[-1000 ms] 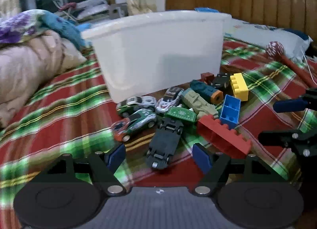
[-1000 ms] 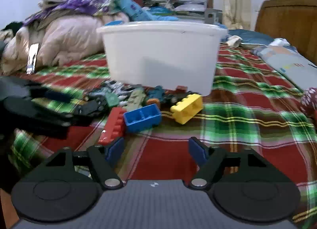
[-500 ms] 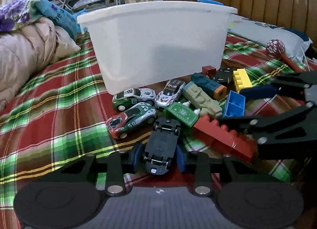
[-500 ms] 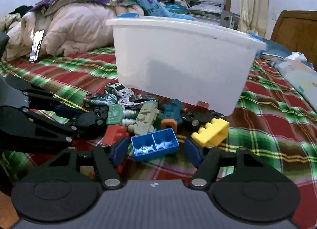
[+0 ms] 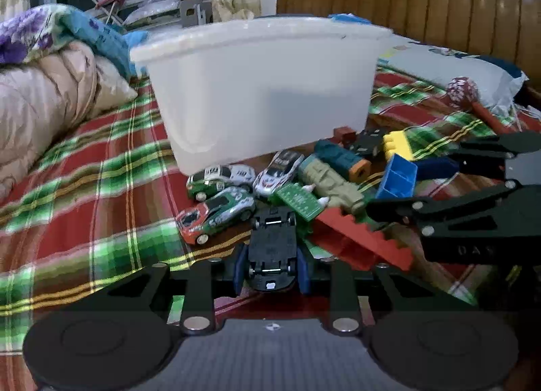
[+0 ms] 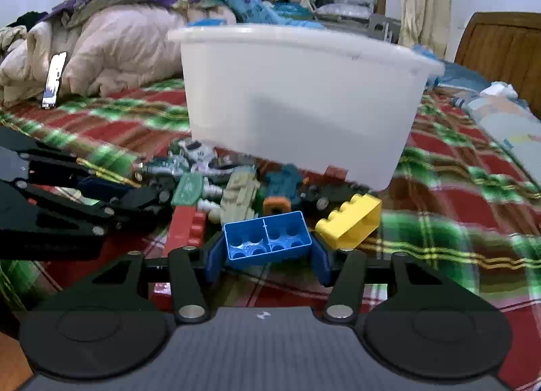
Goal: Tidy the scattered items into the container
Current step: 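Carry the car and blue brick over the bin and open both tools, then grasp the red brick with the left tool while the right tool grasps the yellow brick, then carry the red and yellow bricks over the bin and open both tools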
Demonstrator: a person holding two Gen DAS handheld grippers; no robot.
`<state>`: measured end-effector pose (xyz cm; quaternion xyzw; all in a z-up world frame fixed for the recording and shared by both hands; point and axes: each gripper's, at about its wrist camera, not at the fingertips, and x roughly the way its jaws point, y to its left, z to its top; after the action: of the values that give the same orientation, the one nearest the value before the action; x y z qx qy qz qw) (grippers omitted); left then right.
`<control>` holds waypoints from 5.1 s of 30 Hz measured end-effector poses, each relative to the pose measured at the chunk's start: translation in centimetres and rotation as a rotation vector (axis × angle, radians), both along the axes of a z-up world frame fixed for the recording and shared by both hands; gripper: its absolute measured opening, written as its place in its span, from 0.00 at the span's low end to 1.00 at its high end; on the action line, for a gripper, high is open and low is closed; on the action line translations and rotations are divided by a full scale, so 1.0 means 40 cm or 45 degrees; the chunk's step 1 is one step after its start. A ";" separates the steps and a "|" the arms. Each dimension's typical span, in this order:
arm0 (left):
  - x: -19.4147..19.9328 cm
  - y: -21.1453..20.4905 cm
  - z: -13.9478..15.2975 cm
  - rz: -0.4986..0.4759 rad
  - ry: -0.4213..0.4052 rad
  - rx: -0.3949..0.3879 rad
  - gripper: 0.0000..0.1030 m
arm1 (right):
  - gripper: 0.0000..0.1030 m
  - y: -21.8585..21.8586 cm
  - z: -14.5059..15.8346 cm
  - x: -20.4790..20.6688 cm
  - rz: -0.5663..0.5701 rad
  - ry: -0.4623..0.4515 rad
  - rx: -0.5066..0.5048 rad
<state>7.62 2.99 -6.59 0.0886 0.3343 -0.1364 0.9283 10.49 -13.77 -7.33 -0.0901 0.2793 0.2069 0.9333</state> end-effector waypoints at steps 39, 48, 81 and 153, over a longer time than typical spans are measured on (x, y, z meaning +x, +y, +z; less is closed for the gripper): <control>0.224 0.003 0.398 0.152 -0.392 -0.169 0.32 | 0.54 -0.056 0.360 0.173 -0.129 -0.359 0.236; 0.322 -0.019 0.322 0.169 -0.320 -0.095 0.32 | 0.54 -0.063 0.309 0.279 -0.168 -0.274 0.225; 0.121 0.012 0.327 0.140 -0.291 -0.110 0.57 | 0.66 -0.078 0.345 0.136 -0.129 -0.280 0.219; -0.049 -0.024 -0.005 0.067 0.035 -0.096 0.36 | 0.52 -0.057 -0.010 0.011 -0.022 -0.035 -0.039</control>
<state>5.65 2.03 -6.77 0.0430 0.3437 -0.1255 0.9297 10.92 -16.05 -7.75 -0.1046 0.2703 0.1935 0.9373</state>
